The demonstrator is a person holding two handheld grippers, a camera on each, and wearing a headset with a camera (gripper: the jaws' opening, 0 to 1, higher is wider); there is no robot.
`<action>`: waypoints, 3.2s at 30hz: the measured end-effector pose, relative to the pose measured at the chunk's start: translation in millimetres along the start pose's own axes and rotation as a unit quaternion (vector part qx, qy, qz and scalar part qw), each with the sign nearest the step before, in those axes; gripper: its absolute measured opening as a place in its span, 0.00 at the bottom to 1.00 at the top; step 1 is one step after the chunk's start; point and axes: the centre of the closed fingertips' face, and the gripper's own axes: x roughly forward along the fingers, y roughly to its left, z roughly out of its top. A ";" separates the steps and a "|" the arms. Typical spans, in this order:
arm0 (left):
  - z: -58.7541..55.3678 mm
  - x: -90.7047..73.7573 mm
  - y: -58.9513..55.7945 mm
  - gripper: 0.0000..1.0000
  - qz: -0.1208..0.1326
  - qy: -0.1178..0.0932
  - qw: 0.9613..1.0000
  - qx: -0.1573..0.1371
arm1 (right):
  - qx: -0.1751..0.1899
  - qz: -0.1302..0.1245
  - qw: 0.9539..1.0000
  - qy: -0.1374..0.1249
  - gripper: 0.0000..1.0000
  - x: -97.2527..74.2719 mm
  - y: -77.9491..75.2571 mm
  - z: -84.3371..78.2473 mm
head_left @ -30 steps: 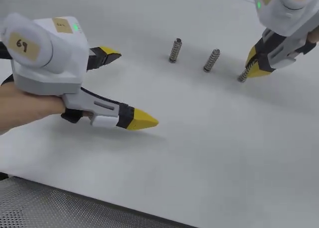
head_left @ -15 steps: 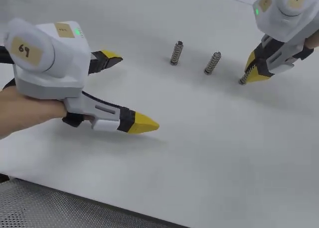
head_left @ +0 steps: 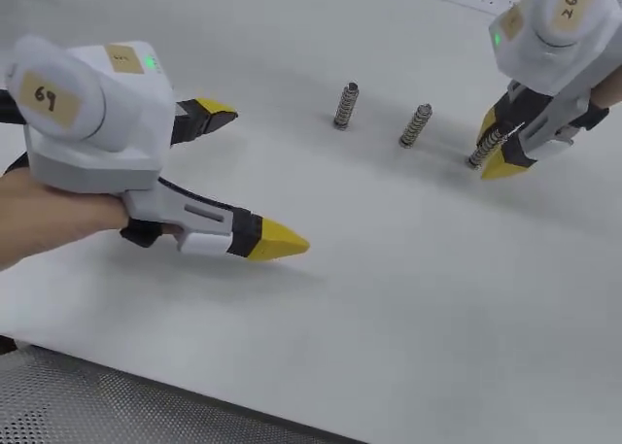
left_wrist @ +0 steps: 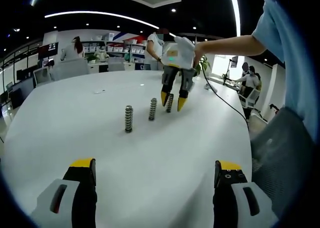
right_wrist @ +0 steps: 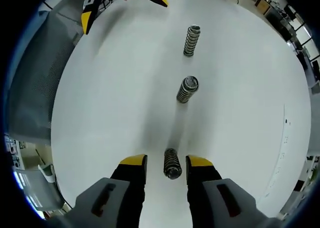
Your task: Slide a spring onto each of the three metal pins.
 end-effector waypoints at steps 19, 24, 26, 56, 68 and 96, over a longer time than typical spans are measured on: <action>5.6 3.2 -3.6 0.96 -0.007 -0.006 1.000 0.001 | 0.085 -0.065 0.985 -0.132 0.91 -6.1 -10.3 17.5; 8.2 2.3 -3.3 0.96 -0.009 -0.010 1.000 -0.001 | 0.111 -0.077 0.977 -0.163 0.98 -6.4 -11.1 18.1; 8.8 1.9 -2.9 0.97 -0.008 -0.010 1.000 0.002 | 0.122 -0.090 0.971 -0.183 1.00 -9.1 -12.5 21.1; 15.1 -6.0 -12.4 0.96 -0.013 -0.005 1.000 0.015 | 0.294 -0.148 0.893 -0.306 0.95 -47.0 60.2 -6.5; 20.3 -14.3 -15.6 0.96 -0.008 -0.008 1.000 0.019 | 0.343 -0.177 0.862 -0.328 0.94 -60.6 97.8 -19.5; 36.1 -50.8 -36.3 0.96 0.020 -0.037 0.999 0.024 | 0.413 -0.220 0.801 -0.374 0.93 -82.1 171.0 -21.8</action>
